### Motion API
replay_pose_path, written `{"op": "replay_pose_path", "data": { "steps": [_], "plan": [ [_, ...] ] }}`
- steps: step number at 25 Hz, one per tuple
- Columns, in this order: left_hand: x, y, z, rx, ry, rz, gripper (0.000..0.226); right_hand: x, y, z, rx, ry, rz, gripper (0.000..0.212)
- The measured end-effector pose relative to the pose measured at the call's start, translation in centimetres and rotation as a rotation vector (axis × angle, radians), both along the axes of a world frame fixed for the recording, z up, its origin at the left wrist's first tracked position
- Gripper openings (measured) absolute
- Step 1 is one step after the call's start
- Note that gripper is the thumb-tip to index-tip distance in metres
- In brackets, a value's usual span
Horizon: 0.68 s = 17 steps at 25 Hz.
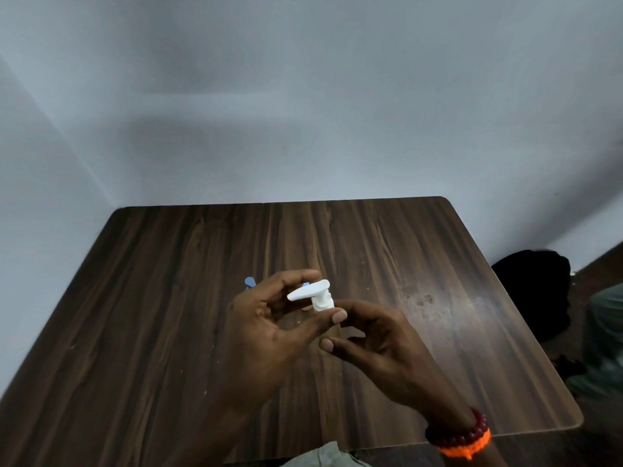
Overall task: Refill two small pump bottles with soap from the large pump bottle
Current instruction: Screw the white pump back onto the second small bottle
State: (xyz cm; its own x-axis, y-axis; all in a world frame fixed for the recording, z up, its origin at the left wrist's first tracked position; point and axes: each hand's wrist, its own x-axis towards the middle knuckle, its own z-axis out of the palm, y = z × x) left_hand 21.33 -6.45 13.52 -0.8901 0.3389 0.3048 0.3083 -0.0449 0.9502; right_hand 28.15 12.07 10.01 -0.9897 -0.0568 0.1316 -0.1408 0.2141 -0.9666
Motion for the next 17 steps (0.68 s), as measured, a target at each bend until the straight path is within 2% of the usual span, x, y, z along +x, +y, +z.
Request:
{"op": "replay_pose_path", "data": {
  "steps": [3, 6, 9, 12, 17],
  "plan": [
    [-0.5, -0.3, 0.4, -0.024, -0.080, -0.154, 0.066, 0.2, 0.5, 0.1, -0.025, -0.015, 0.038, 0.040],
    [-1.1, -0.8, 0.7, -0.060, -0.128, -0.308, 0.094, 0.2, 0.5, 0.3, -0.021, -0.011, 0.054, 0.035],
    [-0.5, -0.3, 0.6, 0.011, -0.141, -0.219, 0.112, 0.1, 0.3, 0.5, -0.009, 0.034, -0.004, 0.033],
    [0.4, 0.4, 0.4, 0.029, -0.138, -0.015, 0.114, 0.0, 0.3, 0.7, 0.009, 0.053, -0.046, 0.034],
    [0.7, 0.3, 0.5, 0.010, -0.121, -0.068, 0.100, 0.4, 0.6, 0.7, 0.051, 0.065, -0.029, 0.041]
  ]
}}
